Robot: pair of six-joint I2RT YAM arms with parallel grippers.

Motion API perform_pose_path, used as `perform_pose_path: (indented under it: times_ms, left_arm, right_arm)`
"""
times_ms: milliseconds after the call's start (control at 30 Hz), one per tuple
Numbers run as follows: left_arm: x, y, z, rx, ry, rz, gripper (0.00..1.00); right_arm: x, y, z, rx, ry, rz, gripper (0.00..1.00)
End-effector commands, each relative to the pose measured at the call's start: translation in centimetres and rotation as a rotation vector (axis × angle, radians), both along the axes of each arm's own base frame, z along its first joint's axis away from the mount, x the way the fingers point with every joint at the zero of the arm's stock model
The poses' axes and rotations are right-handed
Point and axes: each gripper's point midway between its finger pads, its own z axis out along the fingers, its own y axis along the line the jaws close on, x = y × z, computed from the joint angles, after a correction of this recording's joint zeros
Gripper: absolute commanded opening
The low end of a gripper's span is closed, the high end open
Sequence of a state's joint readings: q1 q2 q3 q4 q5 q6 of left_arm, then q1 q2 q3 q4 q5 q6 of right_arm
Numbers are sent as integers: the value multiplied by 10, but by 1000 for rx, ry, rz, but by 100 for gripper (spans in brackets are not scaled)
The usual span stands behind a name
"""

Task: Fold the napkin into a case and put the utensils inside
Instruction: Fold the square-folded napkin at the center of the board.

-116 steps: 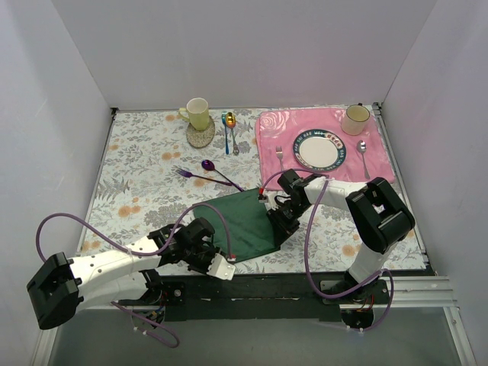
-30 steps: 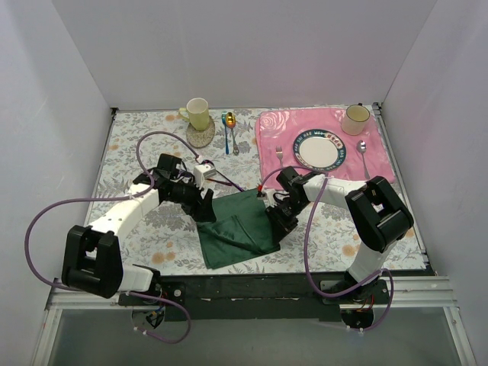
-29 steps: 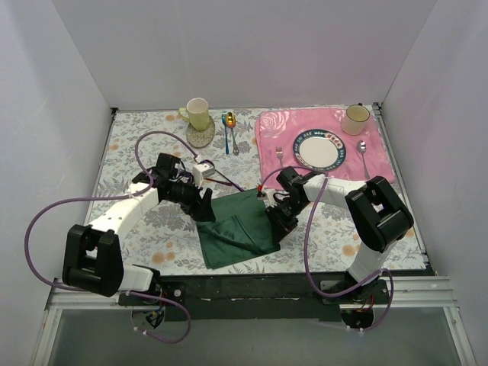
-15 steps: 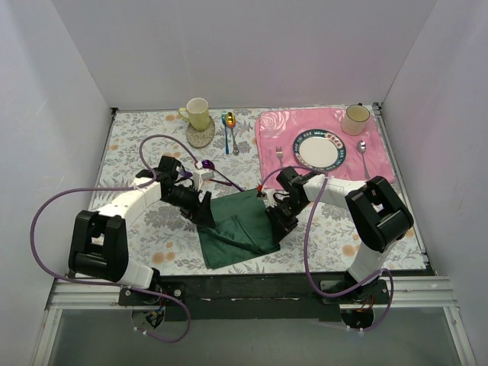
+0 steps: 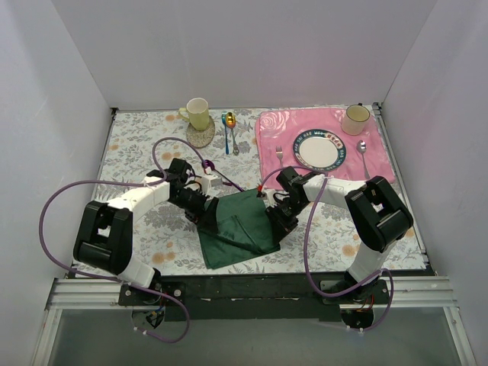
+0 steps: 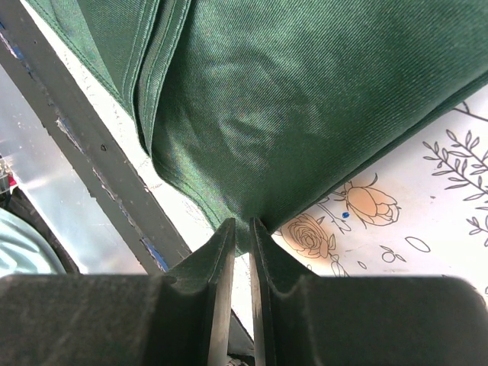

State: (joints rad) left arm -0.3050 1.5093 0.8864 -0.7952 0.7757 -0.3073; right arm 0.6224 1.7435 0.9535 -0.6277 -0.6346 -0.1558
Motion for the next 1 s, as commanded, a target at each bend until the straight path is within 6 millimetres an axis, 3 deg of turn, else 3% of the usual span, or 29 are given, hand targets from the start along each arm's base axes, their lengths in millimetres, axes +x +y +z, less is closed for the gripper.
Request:
perform_pose_path:
  times_ms: [0, 467, 967]
  left_arm:
    - [14, 0, -1, 20, -63, 4, 70]
    - [9, -9, -11, 53, -81, -54, 70]
    - [17, -13, -22, 89, -84, -45, 70]
  right_arm:
    - [3, 5, 2, 11, -2, 5, 21]
    - [4, 5, 2, 11, -4, 10, 21]
    - [5, 7, 2, 14, -3, 11, 21]
